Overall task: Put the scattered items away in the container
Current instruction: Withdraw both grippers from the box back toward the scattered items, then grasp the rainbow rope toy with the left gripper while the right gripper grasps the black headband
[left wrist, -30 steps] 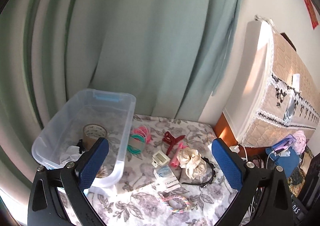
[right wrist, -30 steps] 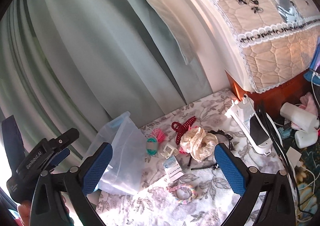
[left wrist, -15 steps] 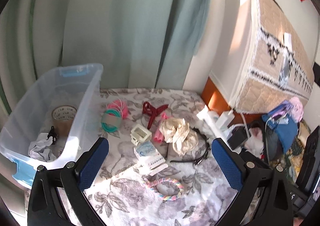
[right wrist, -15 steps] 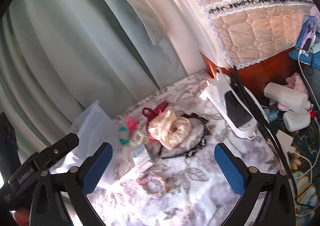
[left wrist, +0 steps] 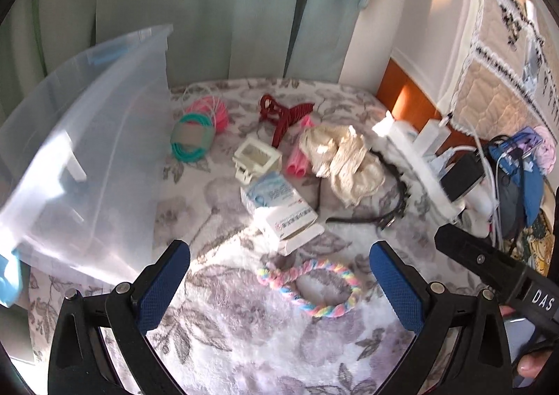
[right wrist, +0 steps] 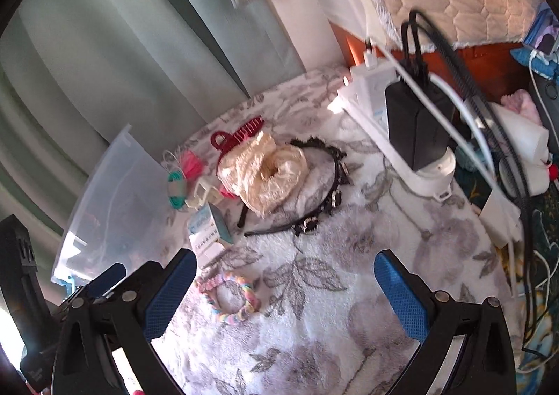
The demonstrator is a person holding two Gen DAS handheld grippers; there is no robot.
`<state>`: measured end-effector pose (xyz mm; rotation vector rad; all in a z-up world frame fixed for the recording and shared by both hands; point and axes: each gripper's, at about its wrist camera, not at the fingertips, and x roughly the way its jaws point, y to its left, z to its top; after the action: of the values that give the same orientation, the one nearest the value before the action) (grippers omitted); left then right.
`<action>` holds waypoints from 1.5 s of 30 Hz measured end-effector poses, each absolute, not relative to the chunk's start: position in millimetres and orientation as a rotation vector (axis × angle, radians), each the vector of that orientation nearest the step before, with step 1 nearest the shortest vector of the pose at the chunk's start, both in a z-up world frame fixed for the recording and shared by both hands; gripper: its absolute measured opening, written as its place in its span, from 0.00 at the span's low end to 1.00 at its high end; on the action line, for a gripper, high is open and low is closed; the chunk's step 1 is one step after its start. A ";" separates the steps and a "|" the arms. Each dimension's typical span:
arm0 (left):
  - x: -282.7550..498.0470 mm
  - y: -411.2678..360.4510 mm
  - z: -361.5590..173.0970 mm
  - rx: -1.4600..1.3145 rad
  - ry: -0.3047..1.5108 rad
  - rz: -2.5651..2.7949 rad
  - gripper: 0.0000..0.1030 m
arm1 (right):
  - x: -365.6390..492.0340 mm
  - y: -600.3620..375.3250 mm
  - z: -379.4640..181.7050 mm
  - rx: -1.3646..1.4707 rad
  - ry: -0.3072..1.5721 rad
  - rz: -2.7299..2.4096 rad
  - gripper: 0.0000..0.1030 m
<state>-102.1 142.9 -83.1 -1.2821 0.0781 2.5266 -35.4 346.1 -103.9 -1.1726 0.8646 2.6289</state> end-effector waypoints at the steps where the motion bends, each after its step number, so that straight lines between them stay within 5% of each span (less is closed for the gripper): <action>1: -103.8 142.4 -87.7 -1.307 0.077 2.518 0.99 | -36.9 346.1 -107.3 -1.184 0.867 2.618 0.99; 11: -118.8 139.1 -124.0 -1.462 0.038 2.431 0.99 | -57.0 350.1 -133.5 -1.285 0.912 2.550 0.74; 16: -122.9 142.8 -133.4 -1.504 0.068 2.398 0.97 | -64.6 353.8 -137.5 -1.281 0.903 2.535 0.69; 25: -125.7 150.2 -146.5 -1.573 0.134 2.347 0.73 | -88.9 360.0 -136.9 -1.259 0.817 2.507 0.65; 32: -127.8 148.5 -148.5 -1.587 0.151 2.372 0.56 | -105.2 368.8 -148.1 -1.283 0.779 2.430 0.47; 41: -134.3 141.6 -147.6 -1.558 0.103 2.427 0.33 | -126.4 368.3 -150.7 -1.227 0.643 2.417 0.39; 45: -137.2 137.5 -147.3 -1.554 0.063 2.434 0.31 | -134.8 365.3 -153.3 -1.213 0.556 2.422 0.32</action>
<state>-137.2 137.5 -147.3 -1.5542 0.0629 2.4337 -134.8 365.3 -153.3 -1.2129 0.5562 2.4222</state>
